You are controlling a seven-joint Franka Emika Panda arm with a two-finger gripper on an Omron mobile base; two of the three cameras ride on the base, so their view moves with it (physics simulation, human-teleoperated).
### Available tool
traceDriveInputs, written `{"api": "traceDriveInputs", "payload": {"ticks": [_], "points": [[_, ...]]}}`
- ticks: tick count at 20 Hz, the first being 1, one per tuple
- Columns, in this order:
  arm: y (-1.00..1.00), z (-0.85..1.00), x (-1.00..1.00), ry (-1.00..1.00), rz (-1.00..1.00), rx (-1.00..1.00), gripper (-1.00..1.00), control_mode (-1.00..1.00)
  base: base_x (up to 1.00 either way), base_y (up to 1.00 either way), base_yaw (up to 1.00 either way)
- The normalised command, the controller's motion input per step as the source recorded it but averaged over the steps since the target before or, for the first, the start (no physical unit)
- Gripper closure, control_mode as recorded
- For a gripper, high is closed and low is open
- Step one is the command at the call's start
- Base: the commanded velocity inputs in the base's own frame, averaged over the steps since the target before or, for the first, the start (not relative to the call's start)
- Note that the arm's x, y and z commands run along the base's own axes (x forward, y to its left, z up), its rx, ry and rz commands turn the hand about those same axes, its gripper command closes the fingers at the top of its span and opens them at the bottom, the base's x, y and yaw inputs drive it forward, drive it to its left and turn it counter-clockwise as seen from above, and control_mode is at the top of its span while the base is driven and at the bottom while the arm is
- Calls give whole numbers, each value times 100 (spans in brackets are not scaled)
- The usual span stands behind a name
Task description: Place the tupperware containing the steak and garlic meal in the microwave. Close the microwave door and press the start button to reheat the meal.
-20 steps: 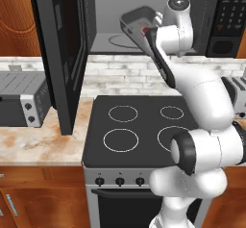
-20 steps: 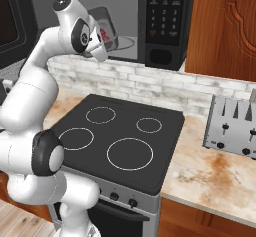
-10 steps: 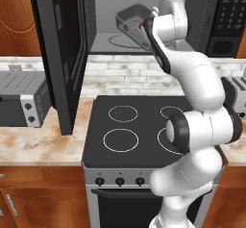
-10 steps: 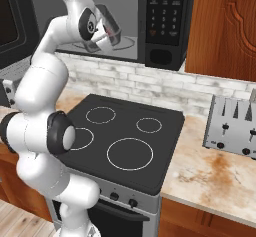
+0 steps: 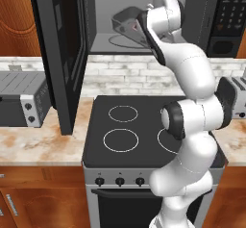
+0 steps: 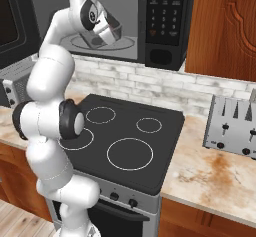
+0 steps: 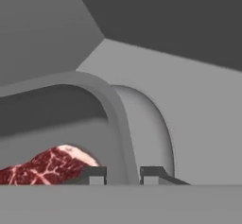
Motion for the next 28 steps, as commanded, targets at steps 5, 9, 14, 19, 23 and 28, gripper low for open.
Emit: {"api": "traceDriveInputs", "payload": {"ticks": [5,9,14,19,23,28], "points": [[-5,-37,34,0,-3,-11,-100,-100,0,0,0],[-9,-59,10,-1,-8,-14,-100,-100,0,0,0],[-15,-65,0,-11,-9,-15,-100,-100,0,0,0],[-4,-46,-2,-20,-6,-16,-100,-100,0,0,0],[0,-8,-1,-24,-4,-14,-100,-100,0,0,0],[0,8,0,-30,-3,-10,-100,-100,0,0,0]]}}
